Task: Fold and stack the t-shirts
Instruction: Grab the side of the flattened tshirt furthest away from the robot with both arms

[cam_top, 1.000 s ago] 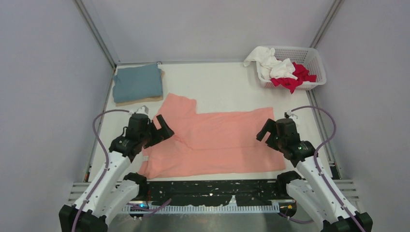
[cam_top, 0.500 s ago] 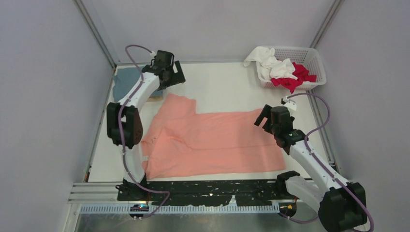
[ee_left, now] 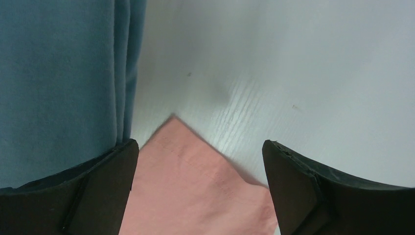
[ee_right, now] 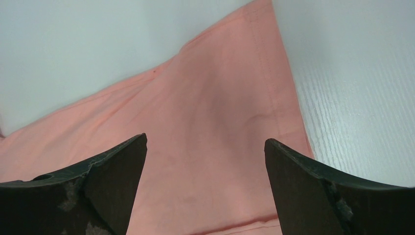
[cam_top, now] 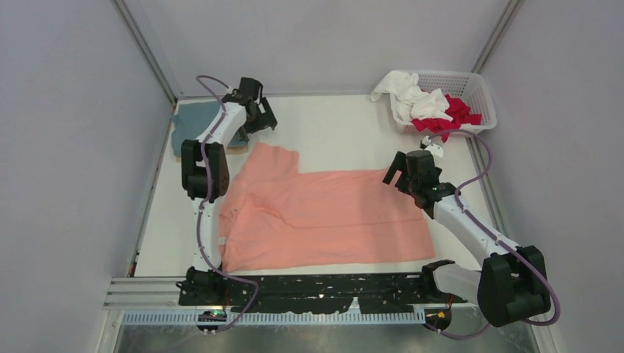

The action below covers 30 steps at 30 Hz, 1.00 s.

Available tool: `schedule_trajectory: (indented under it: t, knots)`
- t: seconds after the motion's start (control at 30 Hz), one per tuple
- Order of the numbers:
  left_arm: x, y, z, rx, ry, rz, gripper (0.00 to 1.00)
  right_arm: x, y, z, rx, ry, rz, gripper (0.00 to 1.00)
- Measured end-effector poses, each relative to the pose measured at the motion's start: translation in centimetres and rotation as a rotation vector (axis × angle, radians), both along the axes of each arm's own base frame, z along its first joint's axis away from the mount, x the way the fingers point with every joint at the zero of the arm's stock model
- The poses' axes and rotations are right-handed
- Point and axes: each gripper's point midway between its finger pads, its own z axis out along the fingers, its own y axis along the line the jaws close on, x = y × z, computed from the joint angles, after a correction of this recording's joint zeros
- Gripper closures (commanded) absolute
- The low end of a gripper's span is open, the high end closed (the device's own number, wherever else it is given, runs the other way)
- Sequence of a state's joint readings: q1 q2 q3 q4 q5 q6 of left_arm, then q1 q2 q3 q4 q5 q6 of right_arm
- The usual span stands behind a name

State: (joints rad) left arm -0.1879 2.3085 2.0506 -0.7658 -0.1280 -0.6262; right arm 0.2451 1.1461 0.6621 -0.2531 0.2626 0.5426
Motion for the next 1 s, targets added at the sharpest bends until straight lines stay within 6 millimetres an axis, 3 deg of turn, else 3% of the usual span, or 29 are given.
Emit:
schedule_trajectory:
  t: [0.13,0.23,0.73,1.0]
  knots:
    - [-0.2,-0.7,-1.0,-0.046,0.027,0.010,0.00,0.1,0.1,0.1,0.006,-0.004,0.005,0.05]
    - [-0.4,-1.2,-2.0,-0.076,0.051,0.027,0.16,0.1,0.2,0.1,0.009,-0.006,0.007,0.05]
    - [-1.1,-1.6,-3.5,-0.132,0.092,0.129,0.01,0.3,0.1,0.5,0.017,-0.019,0.006,0.05]
    - [-3.4,-1.4,-3.7,-0.094,0.171,0.113,0.17,0.3,0.2,1.5,0.028,-0.052,0.015,0.05]
